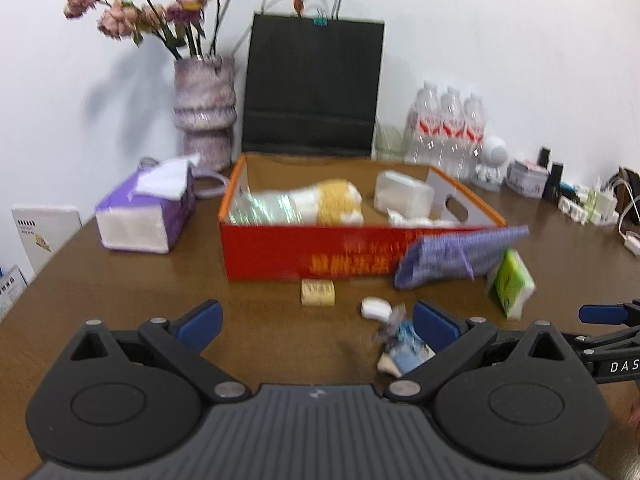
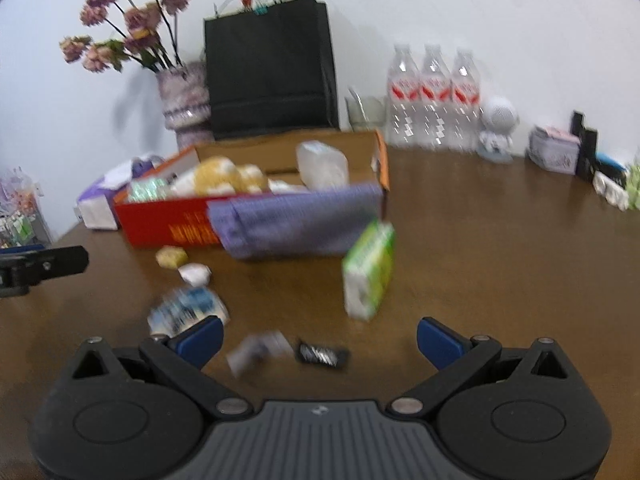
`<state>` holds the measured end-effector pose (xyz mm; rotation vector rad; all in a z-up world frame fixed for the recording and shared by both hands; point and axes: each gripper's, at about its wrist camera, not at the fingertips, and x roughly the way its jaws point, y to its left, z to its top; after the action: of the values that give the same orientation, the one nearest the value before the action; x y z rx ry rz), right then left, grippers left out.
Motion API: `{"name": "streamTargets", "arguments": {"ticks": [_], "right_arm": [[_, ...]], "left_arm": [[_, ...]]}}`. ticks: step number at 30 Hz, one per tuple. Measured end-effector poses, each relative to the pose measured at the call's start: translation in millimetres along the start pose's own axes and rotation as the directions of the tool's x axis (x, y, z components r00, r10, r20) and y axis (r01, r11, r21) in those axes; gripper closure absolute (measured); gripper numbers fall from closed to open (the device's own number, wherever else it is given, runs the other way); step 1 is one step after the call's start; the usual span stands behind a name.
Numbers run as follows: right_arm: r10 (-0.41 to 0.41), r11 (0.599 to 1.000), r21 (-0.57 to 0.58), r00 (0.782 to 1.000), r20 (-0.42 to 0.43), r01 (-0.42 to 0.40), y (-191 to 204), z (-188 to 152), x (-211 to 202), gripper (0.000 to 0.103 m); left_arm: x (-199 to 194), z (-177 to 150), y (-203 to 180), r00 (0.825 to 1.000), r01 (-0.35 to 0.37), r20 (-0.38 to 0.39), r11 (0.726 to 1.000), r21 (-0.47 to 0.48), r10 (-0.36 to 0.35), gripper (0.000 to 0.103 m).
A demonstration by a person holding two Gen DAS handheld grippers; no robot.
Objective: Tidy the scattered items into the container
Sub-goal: 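Grasp the blue-white crumpled wrapper with the left gripper while the right gripper grasps the black packet, then carry the wrapper and black packet into the box and open both grippers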
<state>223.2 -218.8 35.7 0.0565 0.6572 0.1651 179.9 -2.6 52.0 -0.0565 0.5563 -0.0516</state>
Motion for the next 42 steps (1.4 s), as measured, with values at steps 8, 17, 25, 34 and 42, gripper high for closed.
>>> {"name": "streamTargets", "arguments": {"ticks": [8,17,25,34,42], "right_arm": [[-0.017,1.0,-0.025,1.0,-0.025,0.016,-7.8,-19.1,9.7,0.0],[0.0,0.999,-0.051,0.999,-0.053,-0.003,-13.5,-13.2,32.5,0.011],[0.021,0.994,-0.104,0.999,-0.036,-0.025,-8.3,-10.6,40.5,0.042],[0.07,0.986,-0.153,0.998,-0.005,-0.07,2.7,-16.6,25.8,0.084],[0.067,0.988,-0.143,0.997,0.035,-0.062,4.6,-16.2,10.5,0.085]], "left_arm": [[24.4,-21.0,-22.9,0.995,0.066,-0.076,0.997,0.025,-0.064,0.0],[57.4,-24.7,-44.6,0.99,0.086,-0.12,0.995,0.055,-0.079,0.0],[72.6,-31.2,-56.1,0.989,0.075,-0.134,0.991,0.109,-0.06,0.027],[52.3,-38.6,-50.8,0.989,0.124,-0.097,0.987,0.104,-0.114,0.082],[29.3,-32.5,-41.5,0.989,0.145,-0.036,0.986,0.086,-0.142,0.083]]}}
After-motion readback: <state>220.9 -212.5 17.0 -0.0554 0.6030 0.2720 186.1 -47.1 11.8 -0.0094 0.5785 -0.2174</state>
